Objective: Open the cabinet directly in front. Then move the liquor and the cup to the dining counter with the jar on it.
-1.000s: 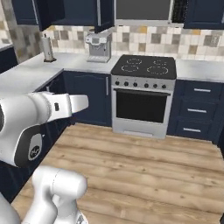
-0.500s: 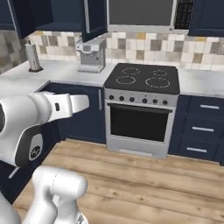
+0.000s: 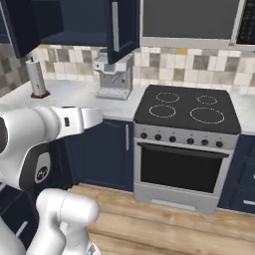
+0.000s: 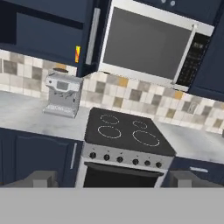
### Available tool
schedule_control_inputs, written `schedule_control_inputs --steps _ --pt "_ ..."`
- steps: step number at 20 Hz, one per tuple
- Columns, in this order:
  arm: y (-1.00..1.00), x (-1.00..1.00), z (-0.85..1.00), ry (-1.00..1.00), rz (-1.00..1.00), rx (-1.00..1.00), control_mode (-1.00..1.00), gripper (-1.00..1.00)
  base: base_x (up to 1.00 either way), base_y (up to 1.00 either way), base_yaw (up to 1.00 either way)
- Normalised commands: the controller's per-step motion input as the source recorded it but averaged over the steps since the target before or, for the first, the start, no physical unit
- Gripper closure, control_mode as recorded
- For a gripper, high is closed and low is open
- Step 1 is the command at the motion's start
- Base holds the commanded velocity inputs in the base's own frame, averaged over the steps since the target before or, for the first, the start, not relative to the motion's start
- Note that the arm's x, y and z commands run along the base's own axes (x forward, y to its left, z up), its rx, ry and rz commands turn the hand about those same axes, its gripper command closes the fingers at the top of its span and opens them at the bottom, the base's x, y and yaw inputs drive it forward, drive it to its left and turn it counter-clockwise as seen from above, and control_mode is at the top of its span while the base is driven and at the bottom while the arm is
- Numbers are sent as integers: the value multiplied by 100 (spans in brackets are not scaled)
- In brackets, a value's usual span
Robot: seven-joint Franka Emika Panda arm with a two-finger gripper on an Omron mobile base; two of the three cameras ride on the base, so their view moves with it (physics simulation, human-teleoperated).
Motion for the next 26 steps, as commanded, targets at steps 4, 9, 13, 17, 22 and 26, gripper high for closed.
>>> schedule_control_inputs --steps 4,9,13,17,22,26 --pt "0 0 0 0 0 0 100 -100 64 96 -9" --pt "0 0 0 0 0 0 100 -100 50 79 -8" --pt "0 0 0 0 0 0 100 -100 47 44 0" --pt "0 0 0 0 0 0 100 -100 98 13 1" --pt "0 0 0 0 0 0 100 -100 100 17 7" --pt "0 0 0 0 0 0 100 -100 100 25 4"
